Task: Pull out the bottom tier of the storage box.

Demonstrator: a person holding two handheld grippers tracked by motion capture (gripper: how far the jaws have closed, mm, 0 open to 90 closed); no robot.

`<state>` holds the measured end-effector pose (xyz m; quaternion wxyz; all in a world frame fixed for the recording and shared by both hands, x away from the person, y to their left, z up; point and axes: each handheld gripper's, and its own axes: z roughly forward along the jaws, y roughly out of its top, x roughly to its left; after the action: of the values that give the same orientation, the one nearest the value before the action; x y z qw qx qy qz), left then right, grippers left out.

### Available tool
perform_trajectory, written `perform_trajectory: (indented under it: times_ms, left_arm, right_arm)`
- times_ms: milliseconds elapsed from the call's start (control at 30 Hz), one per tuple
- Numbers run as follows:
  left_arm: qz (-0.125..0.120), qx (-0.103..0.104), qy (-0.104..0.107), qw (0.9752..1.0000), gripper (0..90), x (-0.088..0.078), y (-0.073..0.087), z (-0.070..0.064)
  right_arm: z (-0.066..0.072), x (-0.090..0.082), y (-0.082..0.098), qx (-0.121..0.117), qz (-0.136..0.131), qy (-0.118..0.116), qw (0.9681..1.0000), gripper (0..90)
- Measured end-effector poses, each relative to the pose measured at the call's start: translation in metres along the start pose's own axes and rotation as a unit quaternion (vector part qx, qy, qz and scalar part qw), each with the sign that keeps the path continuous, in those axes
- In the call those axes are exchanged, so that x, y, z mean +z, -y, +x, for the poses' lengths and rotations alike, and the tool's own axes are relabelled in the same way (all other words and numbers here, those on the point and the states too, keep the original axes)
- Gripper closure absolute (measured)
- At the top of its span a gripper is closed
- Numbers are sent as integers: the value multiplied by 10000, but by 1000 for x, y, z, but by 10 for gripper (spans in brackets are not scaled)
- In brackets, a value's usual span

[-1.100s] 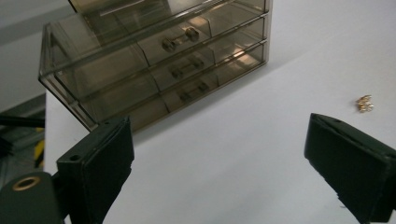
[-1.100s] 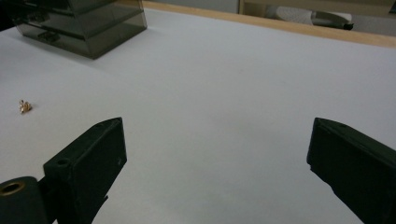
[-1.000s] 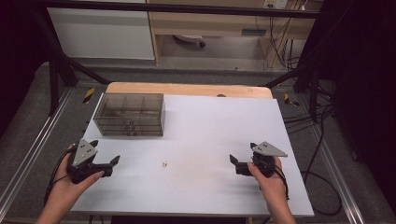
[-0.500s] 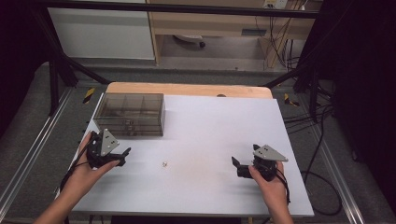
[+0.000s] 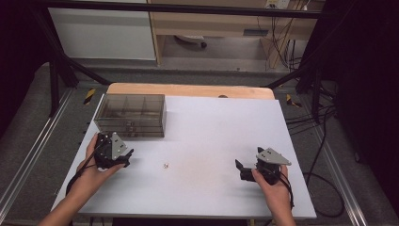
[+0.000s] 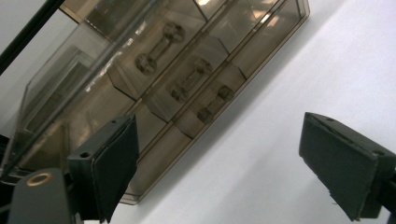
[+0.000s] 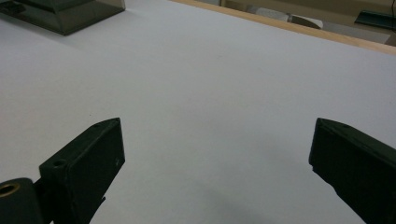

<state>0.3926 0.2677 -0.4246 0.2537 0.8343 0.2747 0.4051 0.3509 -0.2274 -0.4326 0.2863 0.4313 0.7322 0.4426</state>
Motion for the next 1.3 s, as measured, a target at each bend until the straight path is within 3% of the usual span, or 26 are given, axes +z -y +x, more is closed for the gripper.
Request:
perform_trajectory:
  times_ms: [67,100,300,400,533,600,900,1167,1300]
  left_arm:
    - [37,74,12,10000,127,2,1,-1]
    - [198,191,-17,9996,153,4,3,-1]
    - [370,193,-121,9991,165,8,10,-1]
    - [352,45,-65,9993,157,8,11,0]
    - [287,159,-48,9994,154,10,10,1]
    - [324,321,-130,9989,158,11,10,2]
    - [271,472,-306,9981,200,13,7,-1]
    - [218,833,-515,9949,252,17,4,-8]
    - [177,1126,-770,9905,245,19,4,-13]
  right_arm:
    - [-2,1,1,26,21,14,10000,40]
    - [-4,2,1,36,22,30,10000,40]
    - [-5,1,2,53,37,39,10000,37]
    - [-5,2,1,86,42,31,10000,44]
    - [-6,5,1,88,106,-67,9999,51]
    - [-6,4,2,130,101,-74,9998,48]
    - [-9,5,3,132,118,-128,9998,44]
    - [-11,4,3,152,114,-104,9998,43]
    - [-10,4,2,111,116,-110,9998,42]
